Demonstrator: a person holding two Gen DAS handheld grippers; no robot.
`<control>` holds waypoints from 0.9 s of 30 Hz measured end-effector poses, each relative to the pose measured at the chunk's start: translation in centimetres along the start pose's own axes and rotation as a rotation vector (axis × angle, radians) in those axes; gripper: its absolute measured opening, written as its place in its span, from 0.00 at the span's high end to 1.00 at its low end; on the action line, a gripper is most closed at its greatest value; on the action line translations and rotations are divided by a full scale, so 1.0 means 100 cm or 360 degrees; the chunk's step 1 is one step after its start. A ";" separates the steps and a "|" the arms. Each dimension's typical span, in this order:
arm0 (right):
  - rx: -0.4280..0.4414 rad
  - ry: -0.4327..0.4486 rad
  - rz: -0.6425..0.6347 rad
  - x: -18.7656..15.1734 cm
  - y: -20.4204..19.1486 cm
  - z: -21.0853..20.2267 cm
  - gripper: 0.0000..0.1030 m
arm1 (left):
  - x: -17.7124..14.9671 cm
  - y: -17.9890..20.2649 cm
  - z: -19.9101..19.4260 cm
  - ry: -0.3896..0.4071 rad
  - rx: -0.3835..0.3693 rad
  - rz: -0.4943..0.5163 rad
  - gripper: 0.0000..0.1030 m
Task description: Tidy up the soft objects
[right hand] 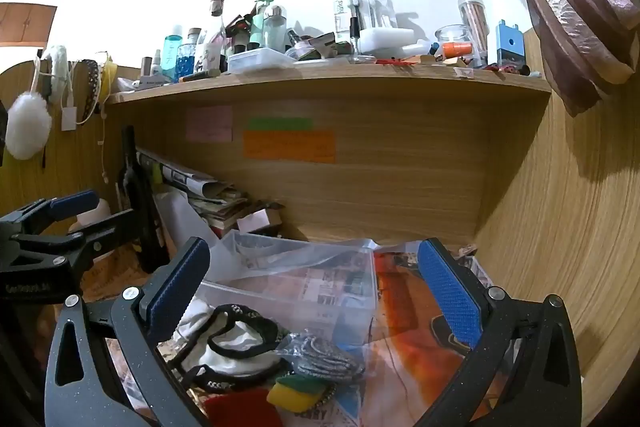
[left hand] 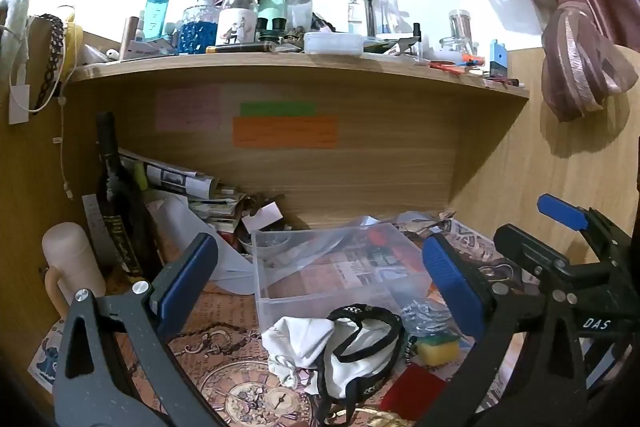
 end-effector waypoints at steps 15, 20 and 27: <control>0.0003 0.0009 0.0005 0.002 0.000 -0.001 0.00 | 0.002 0.005 -0.004 0.0006 -0.0028 0.0010 0.00; 0.0008 0.0009 0.0016 0.002 0.000 -0.003 0.00 | 0.003 0.005 -0.004 0.0010 -0.0030 -0.0001 0.00; 0.0009 0.0009 0.0020 0.003 0.000 -0.002 0.00 | 0.004 0.005 -0.005 0.0023 -0.0031 -0.0006 0.00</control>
Point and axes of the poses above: each gripper's, at about its wrist camera, not at the fingertips, and z roughly the way its jaws point, y to its right, x to its top, the point moved 3 cm from there along z, roughly the way its jaws point, and after that the axes turned 1 degree about z, right-handed, at the moved point
